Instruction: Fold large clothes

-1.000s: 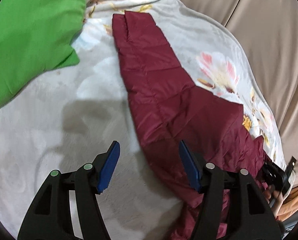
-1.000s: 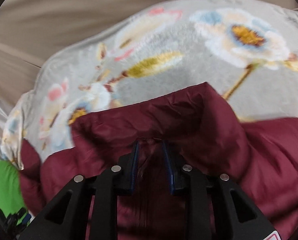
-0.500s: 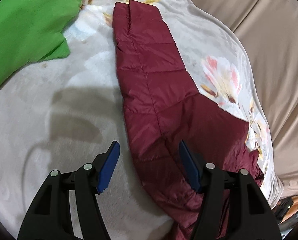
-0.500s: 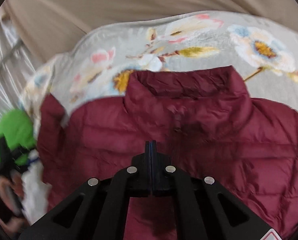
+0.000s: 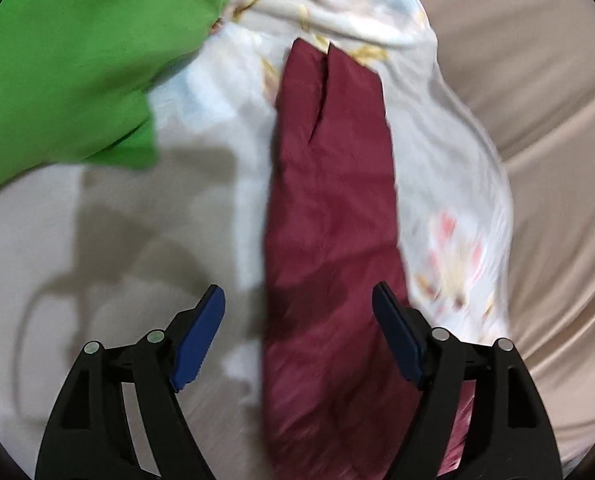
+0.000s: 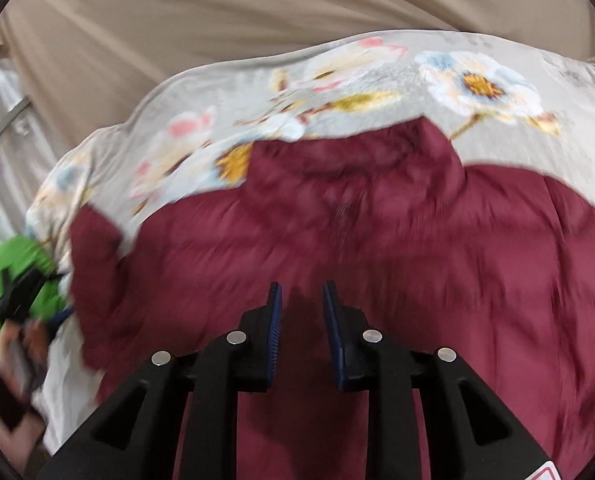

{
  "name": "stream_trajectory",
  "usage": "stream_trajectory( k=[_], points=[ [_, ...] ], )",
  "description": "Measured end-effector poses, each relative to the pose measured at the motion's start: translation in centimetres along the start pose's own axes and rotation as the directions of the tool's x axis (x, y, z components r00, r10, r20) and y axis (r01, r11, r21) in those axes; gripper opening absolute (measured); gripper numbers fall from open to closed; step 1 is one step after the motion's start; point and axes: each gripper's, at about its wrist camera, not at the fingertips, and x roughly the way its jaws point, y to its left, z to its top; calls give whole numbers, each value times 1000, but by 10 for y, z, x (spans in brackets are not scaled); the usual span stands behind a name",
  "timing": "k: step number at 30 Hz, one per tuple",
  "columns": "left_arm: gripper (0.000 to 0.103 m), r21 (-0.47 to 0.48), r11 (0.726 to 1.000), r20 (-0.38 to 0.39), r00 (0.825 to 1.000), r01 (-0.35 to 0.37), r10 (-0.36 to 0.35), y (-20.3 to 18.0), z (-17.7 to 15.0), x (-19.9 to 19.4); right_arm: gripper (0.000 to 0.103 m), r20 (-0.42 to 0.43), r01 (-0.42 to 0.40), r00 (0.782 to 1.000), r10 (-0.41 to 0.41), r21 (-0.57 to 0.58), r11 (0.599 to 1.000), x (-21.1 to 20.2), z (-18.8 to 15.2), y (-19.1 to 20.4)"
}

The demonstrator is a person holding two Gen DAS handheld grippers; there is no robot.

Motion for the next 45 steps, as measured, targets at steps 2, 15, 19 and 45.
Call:
stream_trajectory(
  k=[2,15,19,45],
  points=[
    [74,-27,999,-19,999,40,-40,0,8,14,25,-9,-15,1000,15,7,1000,-17,-18,6],
    [1,473,843,17,954,257,-300,-171,-60,-74,30,-14,4,1000,-3,33,999,-89,-79,24],
    [1,632,643,-171,887,433,-429,-259,-160,-120,30,-6,-4,1000,4,87,996,-105,-88,7],
    [55,571,820,-155,987,51,46,-153,-253,-80,64,57,47,998,-40,-127,991,-98,-27,36]
  ],
)
